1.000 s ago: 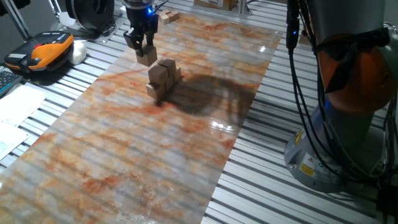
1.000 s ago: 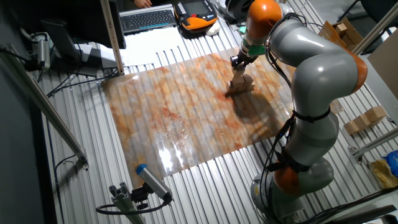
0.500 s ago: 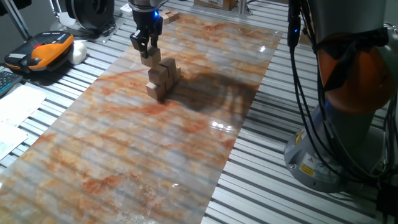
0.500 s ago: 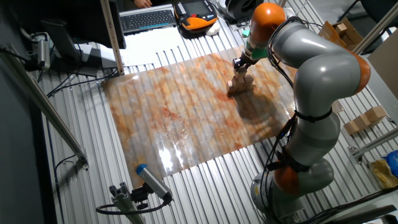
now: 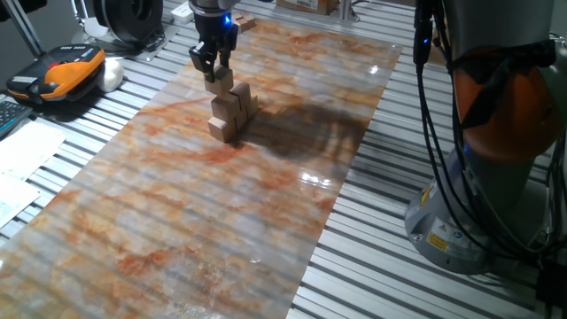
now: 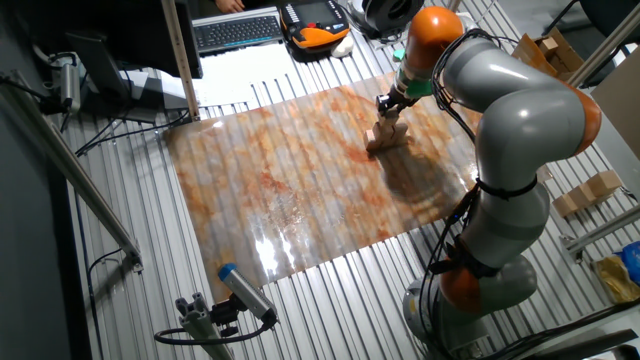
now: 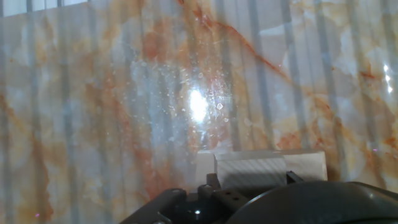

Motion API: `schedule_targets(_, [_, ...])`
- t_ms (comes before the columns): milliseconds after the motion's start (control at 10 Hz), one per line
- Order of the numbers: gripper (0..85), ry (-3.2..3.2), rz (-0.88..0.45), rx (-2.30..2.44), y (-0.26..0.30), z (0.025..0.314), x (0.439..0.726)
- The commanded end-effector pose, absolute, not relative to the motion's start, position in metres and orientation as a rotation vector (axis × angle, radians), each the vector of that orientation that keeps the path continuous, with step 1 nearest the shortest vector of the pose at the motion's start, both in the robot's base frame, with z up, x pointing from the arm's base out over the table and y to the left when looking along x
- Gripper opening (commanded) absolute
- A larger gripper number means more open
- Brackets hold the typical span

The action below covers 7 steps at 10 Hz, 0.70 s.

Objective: Stack the blocks into a pyramid shape

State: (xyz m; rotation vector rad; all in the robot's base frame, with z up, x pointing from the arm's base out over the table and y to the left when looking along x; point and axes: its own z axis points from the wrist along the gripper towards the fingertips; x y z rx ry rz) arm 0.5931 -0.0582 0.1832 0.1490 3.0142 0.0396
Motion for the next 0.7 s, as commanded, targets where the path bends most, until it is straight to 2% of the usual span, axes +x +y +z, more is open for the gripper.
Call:
schedule_targets(0, [0.0, 3.014, 0.042, 0.146, -0.0593, 0.1825, 0.5925])
schedule_targets(600, [0.0, 3.05, -0.003, 0.123, -0.0649, 0.1781, 0.592])
